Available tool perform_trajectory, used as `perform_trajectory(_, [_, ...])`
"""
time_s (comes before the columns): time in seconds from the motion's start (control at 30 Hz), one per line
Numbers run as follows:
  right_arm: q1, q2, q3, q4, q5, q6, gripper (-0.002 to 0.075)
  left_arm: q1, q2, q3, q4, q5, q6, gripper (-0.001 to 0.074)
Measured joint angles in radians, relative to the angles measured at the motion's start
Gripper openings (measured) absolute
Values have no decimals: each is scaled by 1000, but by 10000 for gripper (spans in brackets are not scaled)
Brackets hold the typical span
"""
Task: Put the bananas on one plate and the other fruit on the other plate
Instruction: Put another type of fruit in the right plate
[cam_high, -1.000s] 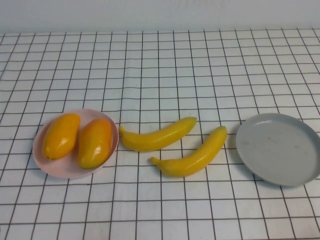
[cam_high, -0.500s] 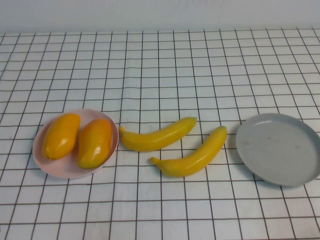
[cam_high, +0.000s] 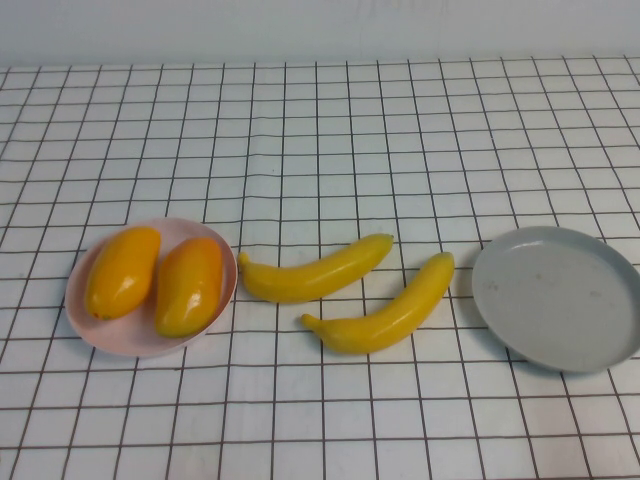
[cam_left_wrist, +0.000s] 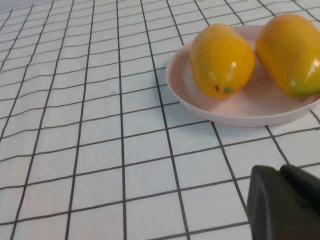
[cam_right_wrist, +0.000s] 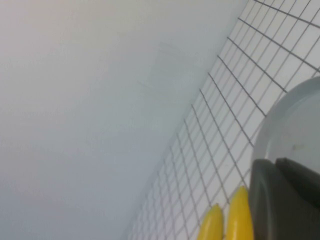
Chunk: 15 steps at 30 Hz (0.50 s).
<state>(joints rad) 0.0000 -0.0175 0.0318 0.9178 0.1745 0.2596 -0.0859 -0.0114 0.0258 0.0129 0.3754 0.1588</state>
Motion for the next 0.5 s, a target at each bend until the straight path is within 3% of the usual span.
perform_trajectory(0.3, [0, 0, 0, 148, -43, -67, -16, 0, 0, 0, 0, 0, 0, 0])
perform_trajectory(0.5, [-1, 3, -5, 135, -20, -83, -16, 0, 0, 0, 0, 0, 0, 0])
